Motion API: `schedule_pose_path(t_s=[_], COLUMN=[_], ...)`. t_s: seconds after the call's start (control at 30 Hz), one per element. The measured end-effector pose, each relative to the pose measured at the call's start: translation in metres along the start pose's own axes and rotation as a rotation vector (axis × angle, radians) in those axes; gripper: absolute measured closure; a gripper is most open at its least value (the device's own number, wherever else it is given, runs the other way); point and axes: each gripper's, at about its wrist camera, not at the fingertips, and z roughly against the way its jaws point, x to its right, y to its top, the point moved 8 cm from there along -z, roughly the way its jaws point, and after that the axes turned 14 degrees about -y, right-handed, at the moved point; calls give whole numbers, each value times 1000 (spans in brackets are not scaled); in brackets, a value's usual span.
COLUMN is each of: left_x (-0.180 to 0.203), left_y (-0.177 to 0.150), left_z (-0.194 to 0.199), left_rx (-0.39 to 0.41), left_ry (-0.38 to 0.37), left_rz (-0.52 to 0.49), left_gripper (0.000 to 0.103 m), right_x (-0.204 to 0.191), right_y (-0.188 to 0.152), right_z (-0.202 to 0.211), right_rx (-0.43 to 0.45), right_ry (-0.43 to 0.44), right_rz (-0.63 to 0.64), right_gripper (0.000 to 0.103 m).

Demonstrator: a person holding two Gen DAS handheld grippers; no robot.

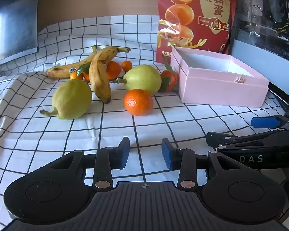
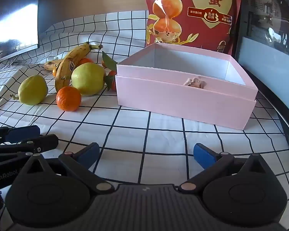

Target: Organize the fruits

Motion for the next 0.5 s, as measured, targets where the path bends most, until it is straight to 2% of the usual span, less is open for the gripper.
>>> schedule_pose_path(t_s=[0.5], left_x=[-2], left_y=[-1], left_z=[-1], left_rx=[7], left_ry=[2], left_rz=[-1], left_gripper=[62], right_x=[0], right_y=[-1], right_z=[1], right_rx=[3], right_ry=[4], right_rz=[-4], right_gripper=[0])
